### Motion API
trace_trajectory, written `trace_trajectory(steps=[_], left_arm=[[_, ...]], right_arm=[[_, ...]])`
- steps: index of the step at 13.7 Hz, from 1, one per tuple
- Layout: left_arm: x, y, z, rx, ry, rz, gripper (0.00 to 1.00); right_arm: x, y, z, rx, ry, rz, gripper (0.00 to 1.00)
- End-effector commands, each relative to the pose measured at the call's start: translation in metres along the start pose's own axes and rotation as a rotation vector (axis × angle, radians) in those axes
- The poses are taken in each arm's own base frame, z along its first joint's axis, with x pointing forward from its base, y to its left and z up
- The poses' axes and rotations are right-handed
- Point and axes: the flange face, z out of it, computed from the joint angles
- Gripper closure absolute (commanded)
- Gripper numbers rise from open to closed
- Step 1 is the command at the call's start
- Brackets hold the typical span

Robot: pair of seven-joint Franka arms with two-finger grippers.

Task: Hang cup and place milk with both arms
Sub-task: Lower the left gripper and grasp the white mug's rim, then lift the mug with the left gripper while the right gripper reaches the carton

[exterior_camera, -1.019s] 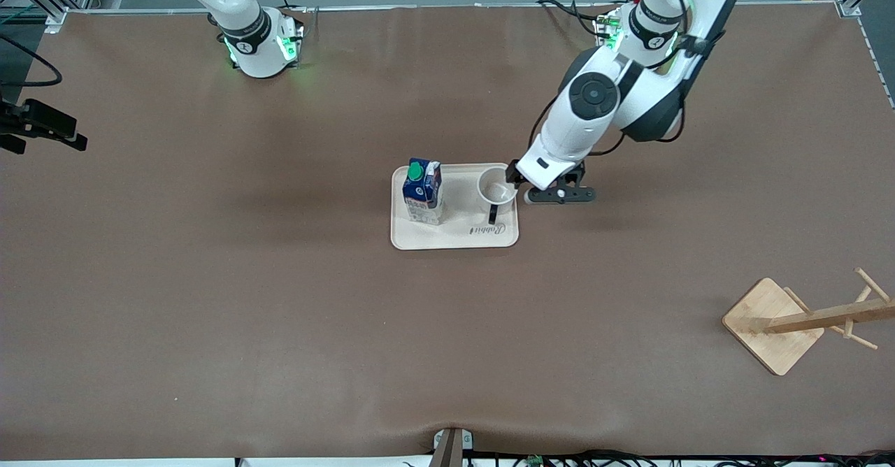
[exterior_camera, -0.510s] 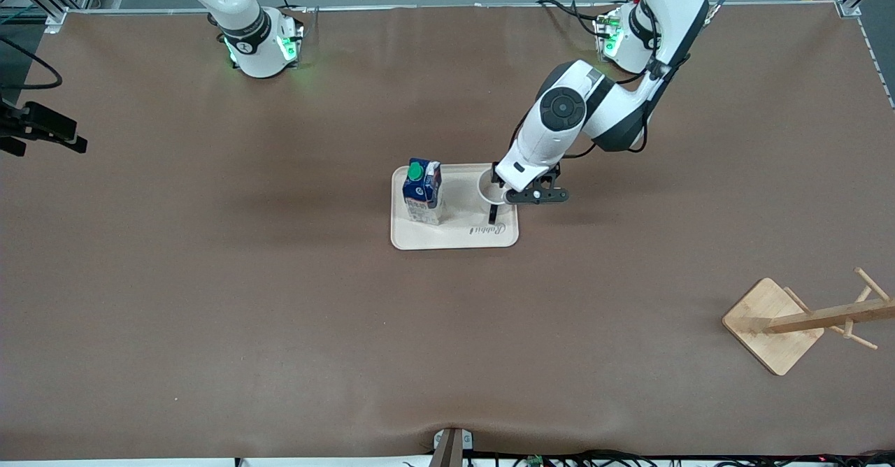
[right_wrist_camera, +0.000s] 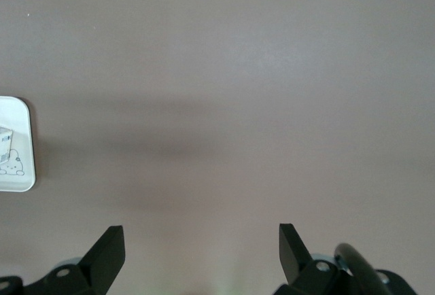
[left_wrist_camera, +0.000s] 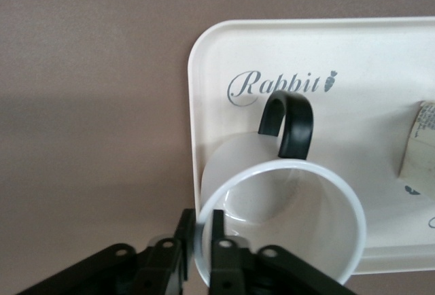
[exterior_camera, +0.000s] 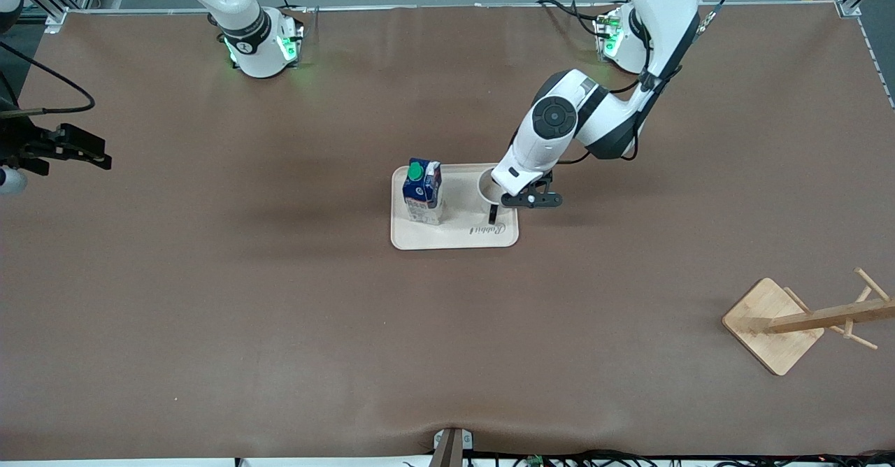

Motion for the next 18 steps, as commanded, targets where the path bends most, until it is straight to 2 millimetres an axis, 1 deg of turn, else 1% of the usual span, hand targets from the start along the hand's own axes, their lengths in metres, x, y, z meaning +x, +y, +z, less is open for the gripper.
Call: trace_trajectory(steps=[1,4,5,7,8,9,12,13,15,16,18], left_arm=[[0.007,0.008,0.002,-0.004,0.015,-0.007,1.00],[0.008,0.009,0.001,-0.005,0.016,-0.009,1.00],[0.010,0.009,-0.003,-0.007,0.022,-0.003,1.00],[0.016,0.007,-0.015,-0.004,0.025,-0.010,1.00],[0.017,0.007,-0.025,-0.004,0.034,-0.011,1.00],[0.019,0.008,-0.031,-0.001,0.035,-0.012,1.00],[0.026,0.010,-0.061,0.014,0.035,-0.024,1.00],[0.033,0.009,-0.078,0.022,0.036,-0.032,1.00],[0.042,0.009,-0.104,0.040,0.023,-0.046,1.00],[0.047,0.007,-0.117,0.040,0.027,-0.053,1.00],[0.059,-0.003,-0.140,0.039,0.036,-0.075,1.00]], right_arm=[[0.000,0.003,0.009,-0.005,-0.028,0.008,0.00],[-0.002,0.005,0.021,0.006,-0.084,0.016,0.00],[-0.001,0.005,0.023,0.020,-0.088,0.016,0.00],[-0.002,0.007,0.023,0.058,-0.088,0.024,0.00],[-0.003,0.007,0.024,0.074,-0.099,0.026,0.00],[-0.005,0.004,0.024,0.092,-0.109,0.022,0.00],[-0.002,-0.006,0.025,0.161,-0.100,0.013,0.00],[0.002,-0.010,0.029,0.169,-0.104,0.007,0.00],[0.009,-0.019,0.040,0.170,-0.120,-0.010,0.00],[0.016,-0.026,0.051,0.172,-0.139,-0.020,0.00],[0.026,-0.039,0.067,0.230,-0.159,-0.032,0.00]])
